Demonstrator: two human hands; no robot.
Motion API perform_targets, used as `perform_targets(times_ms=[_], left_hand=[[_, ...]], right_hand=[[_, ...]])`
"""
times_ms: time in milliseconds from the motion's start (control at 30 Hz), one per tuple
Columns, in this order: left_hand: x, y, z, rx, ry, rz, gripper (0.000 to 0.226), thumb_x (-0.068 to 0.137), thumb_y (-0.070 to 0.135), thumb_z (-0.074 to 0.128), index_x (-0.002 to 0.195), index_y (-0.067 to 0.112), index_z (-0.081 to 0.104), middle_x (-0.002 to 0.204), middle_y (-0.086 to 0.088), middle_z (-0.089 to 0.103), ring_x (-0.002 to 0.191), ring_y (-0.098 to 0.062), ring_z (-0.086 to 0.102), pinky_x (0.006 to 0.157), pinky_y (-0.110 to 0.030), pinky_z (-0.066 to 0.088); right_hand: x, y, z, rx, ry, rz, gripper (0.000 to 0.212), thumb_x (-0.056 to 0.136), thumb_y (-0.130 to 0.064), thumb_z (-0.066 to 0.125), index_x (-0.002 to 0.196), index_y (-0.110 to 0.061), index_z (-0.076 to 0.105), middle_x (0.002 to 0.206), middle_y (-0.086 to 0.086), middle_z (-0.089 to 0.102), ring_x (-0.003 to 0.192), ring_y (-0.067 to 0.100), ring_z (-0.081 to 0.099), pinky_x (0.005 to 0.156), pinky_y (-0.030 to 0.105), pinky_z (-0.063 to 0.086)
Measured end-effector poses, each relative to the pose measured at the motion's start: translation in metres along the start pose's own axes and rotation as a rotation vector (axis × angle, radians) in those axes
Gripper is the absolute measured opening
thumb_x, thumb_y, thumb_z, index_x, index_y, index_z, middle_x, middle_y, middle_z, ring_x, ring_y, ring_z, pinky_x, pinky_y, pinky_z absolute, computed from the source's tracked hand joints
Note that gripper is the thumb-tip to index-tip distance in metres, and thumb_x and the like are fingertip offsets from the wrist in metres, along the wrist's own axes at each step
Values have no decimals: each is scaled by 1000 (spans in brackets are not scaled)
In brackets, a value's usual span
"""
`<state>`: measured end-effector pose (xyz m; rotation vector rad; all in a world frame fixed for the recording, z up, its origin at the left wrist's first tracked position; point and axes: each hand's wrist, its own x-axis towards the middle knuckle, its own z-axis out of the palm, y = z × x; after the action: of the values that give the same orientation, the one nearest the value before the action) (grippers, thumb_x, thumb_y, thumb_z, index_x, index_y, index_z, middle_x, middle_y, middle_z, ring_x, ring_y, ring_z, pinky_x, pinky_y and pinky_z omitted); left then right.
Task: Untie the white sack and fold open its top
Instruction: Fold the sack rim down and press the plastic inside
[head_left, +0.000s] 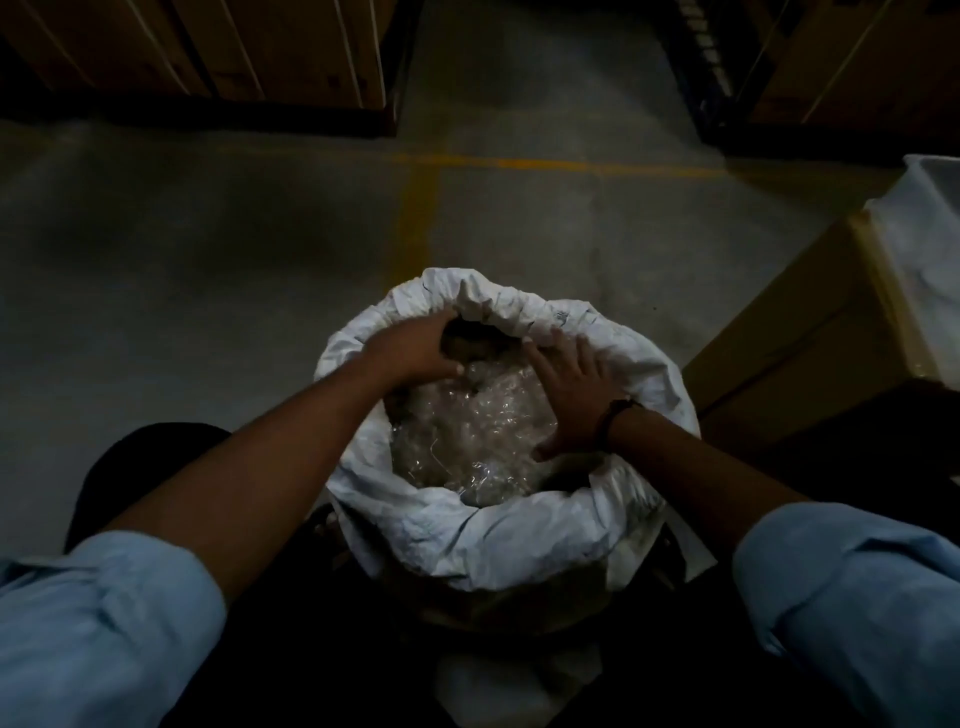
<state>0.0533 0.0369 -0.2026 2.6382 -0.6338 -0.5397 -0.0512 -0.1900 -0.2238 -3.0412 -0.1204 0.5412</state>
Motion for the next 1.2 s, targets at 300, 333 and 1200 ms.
perform_targets(times_ms=[300, 333, 1200], left_hand=[[10, 15, 6, 66, -12, 121, 80, 87, 45, 69, 154, 27, 30, 151, -6, 47, 134, -28, 50, 108, -42, 43], [10, 18, 7, 72, -17, 134, 77, 87, 45, 69, 153, 27, 32, 150, -6, 49, 132, -28, 51, 106, -40, 43], [-46, 35, 37, 245, -850, 56, 28, 95, 22, 63, 123, 17, 69, 99, -4, 74, 70, -11, 64, 77, -26, 56]], right_hand=[[7, 6, -19, -17, -8, -47, 126, 60, -67, 76, 152, -28, 0, 161, 13, -9, 146, 40, -13, 117, 59, 17], [6, 0, -16, -50, -37, -91, 124, 60, -67, 76, 152, -29, 1, 161, 11, -9, 147, 39, -12, 117, 59, 16], [-29, 24, 9, -1, -130, -13, 150, 39, -78, 75, 144, -36, -23, 160, 15, -8, 147, 42, -2, 113, 65, 18]])
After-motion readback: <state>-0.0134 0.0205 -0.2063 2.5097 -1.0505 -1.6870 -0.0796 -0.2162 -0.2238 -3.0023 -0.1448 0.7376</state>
